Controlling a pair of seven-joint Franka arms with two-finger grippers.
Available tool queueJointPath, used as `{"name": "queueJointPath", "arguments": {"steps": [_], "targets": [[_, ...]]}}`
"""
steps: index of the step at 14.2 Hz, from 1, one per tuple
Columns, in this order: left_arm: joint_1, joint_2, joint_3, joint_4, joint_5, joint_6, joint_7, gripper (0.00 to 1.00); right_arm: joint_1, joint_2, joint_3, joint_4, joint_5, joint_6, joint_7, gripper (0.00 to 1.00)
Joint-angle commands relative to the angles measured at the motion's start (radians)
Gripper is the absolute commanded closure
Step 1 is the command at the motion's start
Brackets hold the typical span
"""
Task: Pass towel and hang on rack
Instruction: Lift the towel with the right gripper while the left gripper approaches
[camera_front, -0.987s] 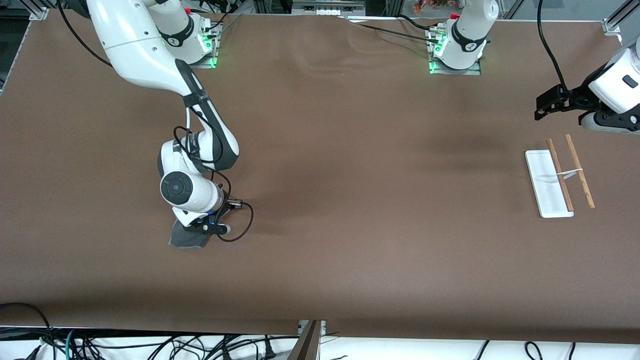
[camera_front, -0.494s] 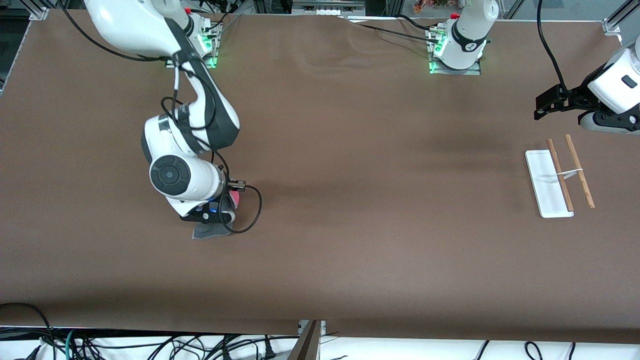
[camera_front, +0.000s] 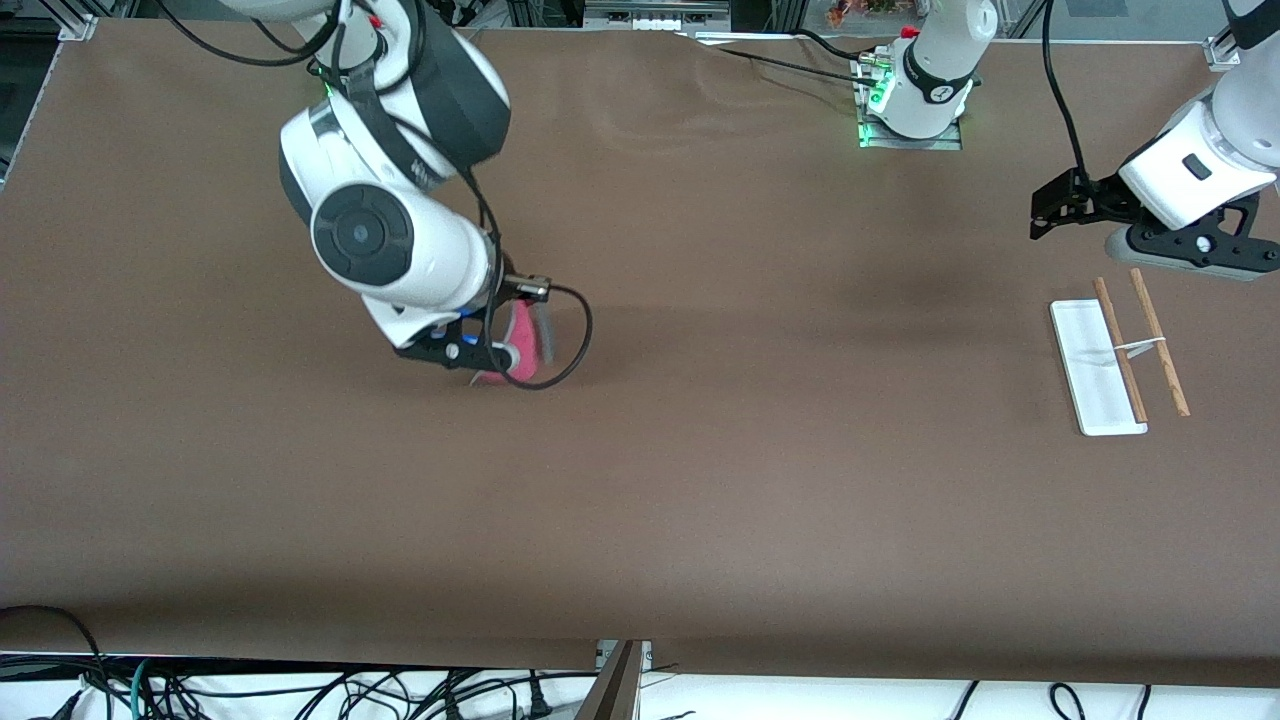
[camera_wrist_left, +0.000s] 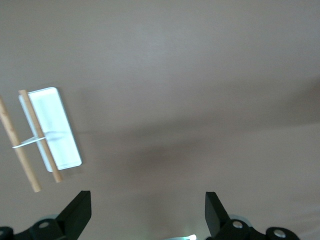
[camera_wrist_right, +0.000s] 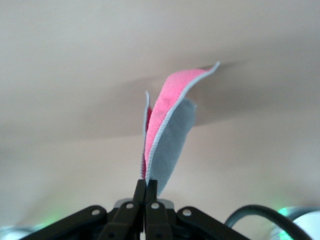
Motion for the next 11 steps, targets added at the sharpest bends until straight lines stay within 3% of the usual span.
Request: {"name": "queueJointPath", "arguments": {"steps": [1,3,7,11], "targets": [[-0.013,0.045,-0.003,0.048,-0.071,-0.033,0.006,0.0,-0.003,-0.032,0.008,0.035,0.147,0.018,0.166,1.0],[-0.01,0.056,-0.003,0.062,-0.15,-0.033,0.043,0.0,0.011,-0.032,0.019,0.069,0.254,0.067,0.317,1.0],[-0.021,0.144,-0.005,0.068,-0.346,-0.09,0.301,0.0,0.013,-0.042,0.045,0.072,0.431,0.23,0.529,1.0],[-0.022,0.275,-0.005,0.07,-0.51,-0.092,0.507,0.0,0.011,-0.048,0.111,0.072,0.439,0.356,0.668,1.0]]}}
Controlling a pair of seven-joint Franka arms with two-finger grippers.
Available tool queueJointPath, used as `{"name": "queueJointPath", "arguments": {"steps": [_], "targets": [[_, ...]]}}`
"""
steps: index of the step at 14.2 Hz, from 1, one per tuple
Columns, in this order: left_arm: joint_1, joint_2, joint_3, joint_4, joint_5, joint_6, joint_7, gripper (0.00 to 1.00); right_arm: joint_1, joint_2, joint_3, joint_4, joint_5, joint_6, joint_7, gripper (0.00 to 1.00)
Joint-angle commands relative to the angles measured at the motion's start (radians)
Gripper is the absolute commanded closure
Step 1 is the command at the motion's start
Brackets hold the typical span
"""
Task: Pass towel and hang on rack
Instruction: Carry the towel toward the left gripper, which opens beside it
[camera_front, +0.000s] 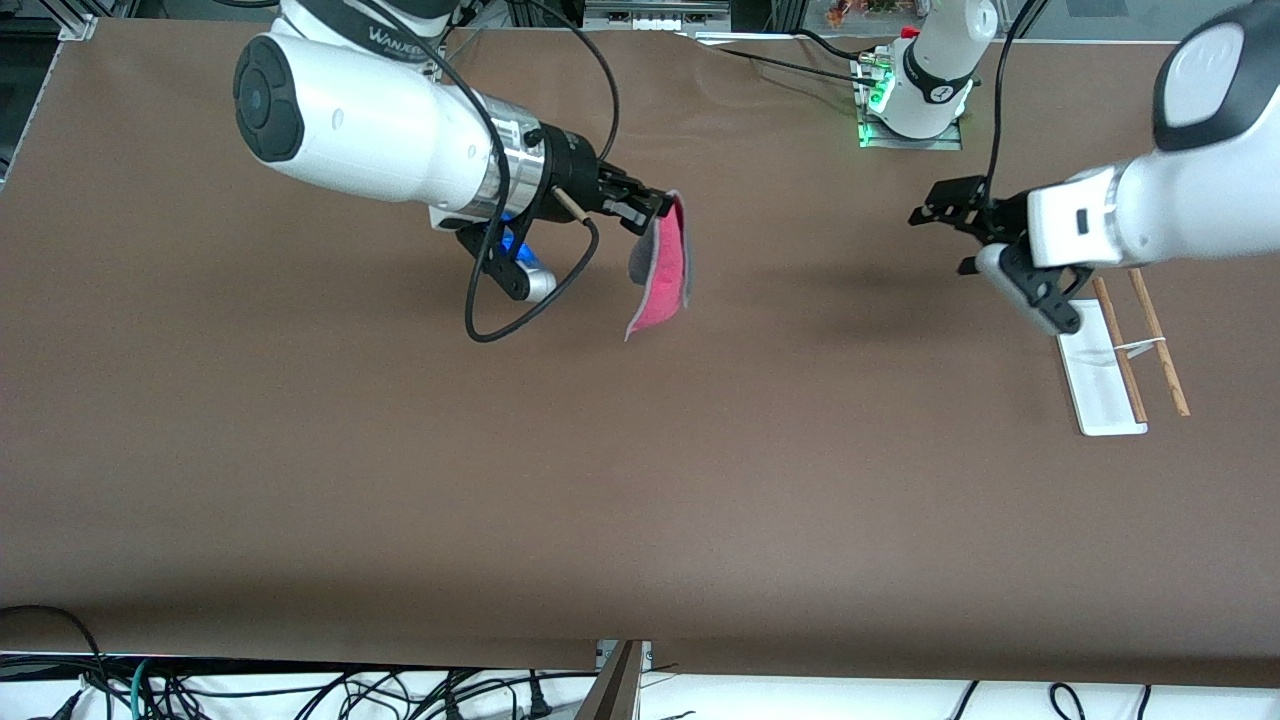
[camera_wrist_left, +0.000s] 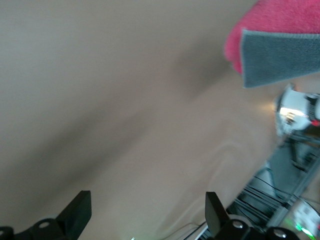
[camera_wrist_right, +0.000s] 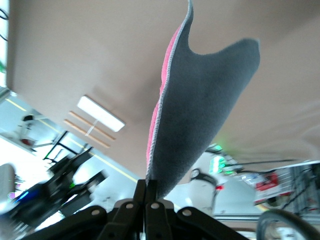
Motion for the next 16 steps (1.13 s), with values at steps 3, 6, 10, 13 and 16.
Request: {"name": "queueJointPath", "arguments": {"steps": [3,6,10,13,16], "targets": [[-0.023,0.107,0.002,0.045,-0.179,-0.023,0.279,0.0,-0.003,-0.01,0.041,0.003,0.03,0.09,0.092,1.0],[-0.091,0.118,-0.003,0.044,-0.239,-0.011,0.33,0.0,-0.003,-0.01,0.04,0.003,0.065,0.093,0.106,1.0],[-0.212,0.127,-0.003,0.053,-0.293,0.176,0.375,0.0,-0.003,-0.01,0.04,0.003,0.066,0.094,0.108,1.0],[-0.226,0.135,-0.003,0.081,-0.31,0.192,0.427,0.0,-0.005,-0.01,0.04,0.003,0.066,0.094,0.108,1.0],[-0.226,0.169,-0.003,0.082,-0.351,0.216,0.578,0.0,-0.003,-0.01,0.04,0.003,0.066,0.094,0.108,1.0]]}}
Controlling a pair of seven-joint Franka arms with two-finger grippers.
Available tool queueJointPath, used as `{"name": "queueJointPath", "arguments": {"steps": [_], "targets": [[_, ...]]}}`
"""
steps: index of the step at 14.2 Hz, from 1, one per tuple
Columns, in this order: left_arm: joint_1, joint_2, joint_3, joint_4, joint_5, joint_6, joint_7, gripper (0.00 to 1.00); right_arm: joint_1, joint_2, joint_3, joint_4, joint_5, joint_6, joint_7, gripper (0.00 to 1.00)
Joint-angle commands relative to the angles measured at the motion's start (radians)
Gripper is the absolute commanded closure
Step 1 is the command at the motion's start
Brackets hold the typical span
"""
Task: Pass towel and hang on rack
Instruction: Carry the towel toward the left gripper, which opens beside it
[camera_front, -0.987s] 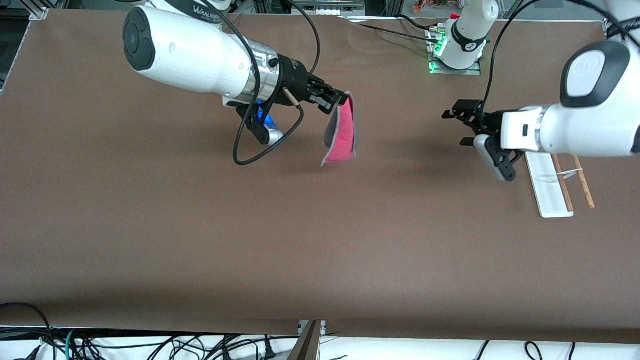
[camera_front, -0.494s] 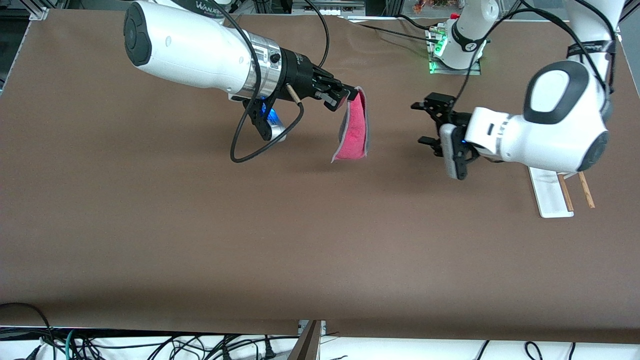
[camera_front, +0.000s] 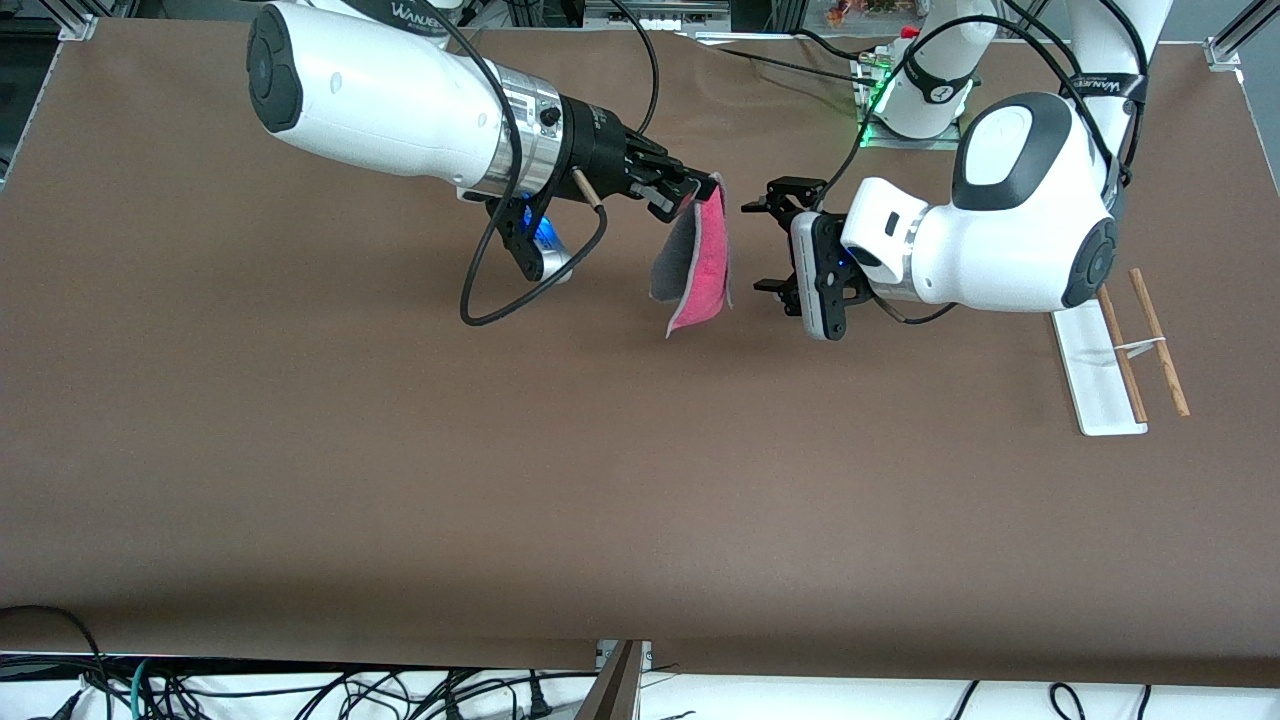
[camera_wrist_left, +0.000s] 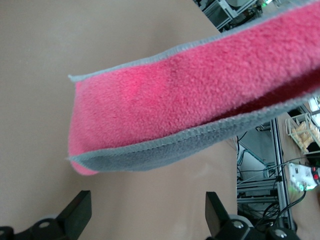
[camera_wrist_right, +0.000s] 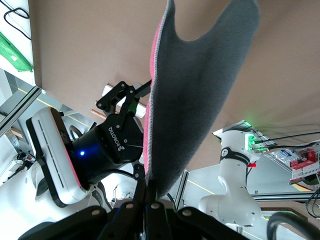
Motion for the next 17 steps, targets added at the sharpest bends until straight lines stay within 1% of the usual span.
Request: {"name": "queueJointPath", "arguments": {"steps": [1,4,5,6,8,9,14,16,17], "targets": [[0.001,0.061,0.005,0.033,-0.08,0.039,0.173,0.0,-0.003,-0.007,0.006,0.003,0.017,0.005,0.018,1.0],[-0.005,0.079,0.005,0.033,-0.119,0.104,0.284,0.02,-0.004,-0.007,0.005,0.003,0.017,0.003,0.018,1.0],[-0.001,0.081,0.005,0.033,-0.131,0.107,0.319,0.02,-0.004,-0.007,0.005,0.003,0.017,0.003,0.018,1.0],[0.012,0.088,0.006,0.033,-0.16,0.107,0.359,0.02,-0.004,-0.007,0.005,0.003,0.017,0.003,0.018,1.0],[0.028,0.101,0.008,0.033,-0.255,0.107,0.42,0.01,-0.004,-0.007,0.005,0.003,0.017,0.002,0.018,1.0],[0.018,0.099,0.006,0.033,-0.274,0.107,0.425,0.01,-0.004,-0.007,0.005,0.003,0.017,0.002,0.018,1.0],[0.013,0.073,-0.006,0.006,-0.249,0.096,0.436,0.0,-0.004,-0.007,0.005,0.003,0.017,0.0,0.018,1.0],[0.021,0.073,-0.008,-0.017,-0.217,0.095,0.494,0.0,-0.004,-0.007,0.005,0.003,0.017,-0.001,0.018,1.0],[0.027,0.072,-0.008,-0.046,-0.191,0.093,0.537,0.0,-0.006,-0.007,0.005,0.003,0.017,-0.003,0.018,1.0]]}}
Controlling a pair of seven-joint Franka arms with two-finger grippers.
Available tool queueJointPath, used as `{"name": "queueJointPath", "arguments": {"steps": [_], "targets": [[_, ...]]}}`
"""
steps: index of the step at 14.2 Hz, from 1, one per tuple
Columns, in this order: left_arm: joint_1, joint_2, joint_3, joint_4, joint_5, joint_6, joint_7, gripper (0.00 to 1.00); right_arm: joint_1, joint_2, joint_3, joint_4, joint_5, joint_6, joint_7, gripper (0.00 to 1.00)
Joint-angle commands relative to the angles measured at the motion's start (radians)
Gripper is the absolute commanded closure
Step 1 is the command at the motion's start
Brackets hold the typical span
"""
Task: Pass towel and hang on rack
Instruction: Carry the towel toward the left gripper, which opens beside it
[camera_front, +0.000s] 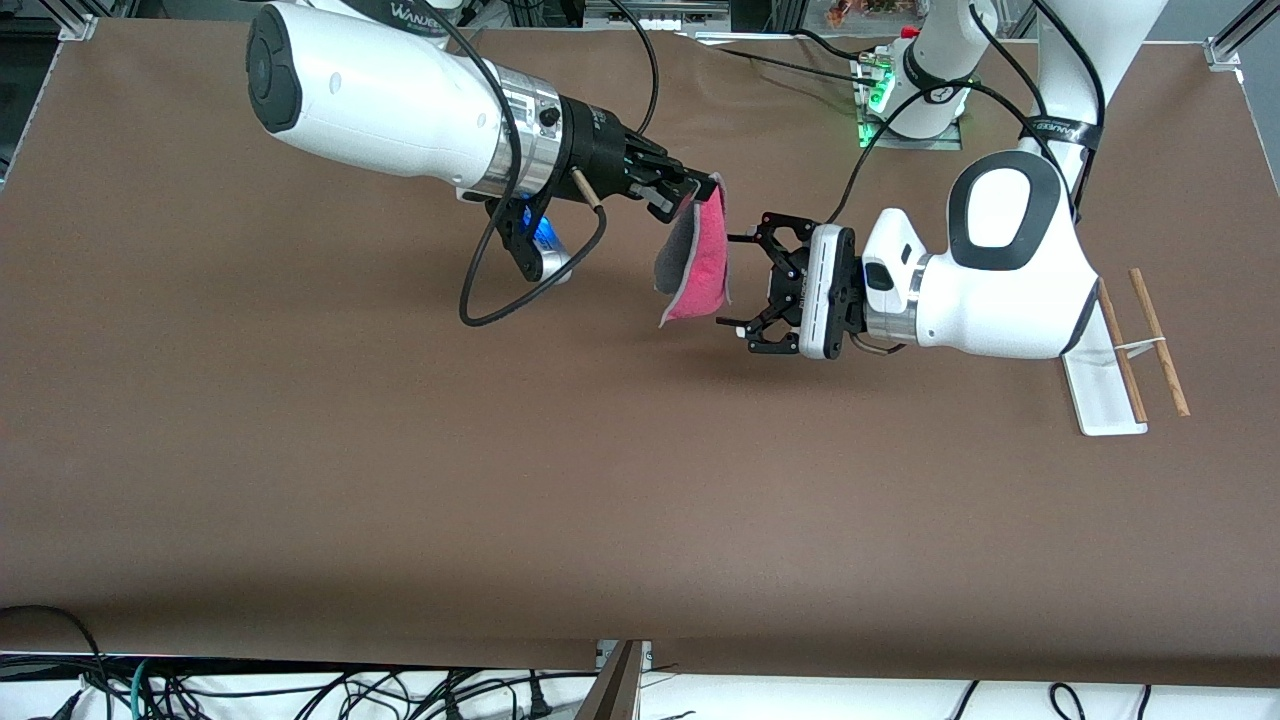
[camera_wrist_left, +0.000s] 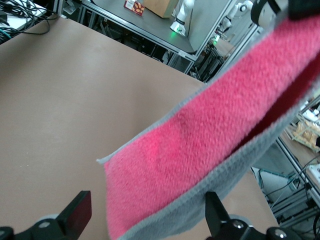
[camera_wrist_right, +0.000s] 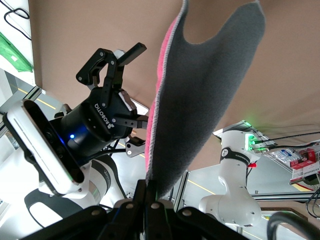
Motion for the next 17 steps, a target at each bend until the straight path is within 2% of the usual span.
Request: {"name": "queueJointPath", "arguments": {"steps": [1,7,10,11,12,13,14,17], "targets": [[0.016,-0.011,-0.001,-0.063,0.04,-0.011,0.135,0.0,-0.005,-0.007,0.005,0.003,0.017,-0.003,0.019,1.0],[0.014,-0.03,-0.002,-0.069,0.043,-0.008,0.157,0.0,-0.007,-0.007,0.005,0.003,0.019,-0.005,0.019,1.0],[0.014,-0.079,-0.002,-0.136,0.043,-0.002,0.16,0.0,-0.007,-0.007,0.005,0.003,0.019,-0.006,0.019,1.0],[0.014,-0.08,-0.002,-0.135,0.043,-0.004,0.162,0.18,-0.007,-0.007,0.005,0.003,0.019,-0.006,0.019,1.0],[0.014,-0.08,-0.002,-0.137,0.043,-0.004,0.162,0.5,-0.007,-0.007,0.005,0.003,0.019,-0.008,0.019,1.0],[0.013,-0.08,-0.002,-0.135,0.042,-0.004,0.162,0.7,-0.007,-0.007,0.005,0.003,0.019,-0.008,0.019,1.0],[0.008,-0.08,-0.002,-0.133,0.04,-0.001,0.162,0.76,-0.008,-0.007,0.005,0.003,0.019,-0.008,0.019,1.0],[0.0,-0.079,-0.002,-0.132,0.033,0.019,0.16,0.76,-0.008,-0.007,0.005,0.003,0.019,-0.008,0.019,1.0]]}}
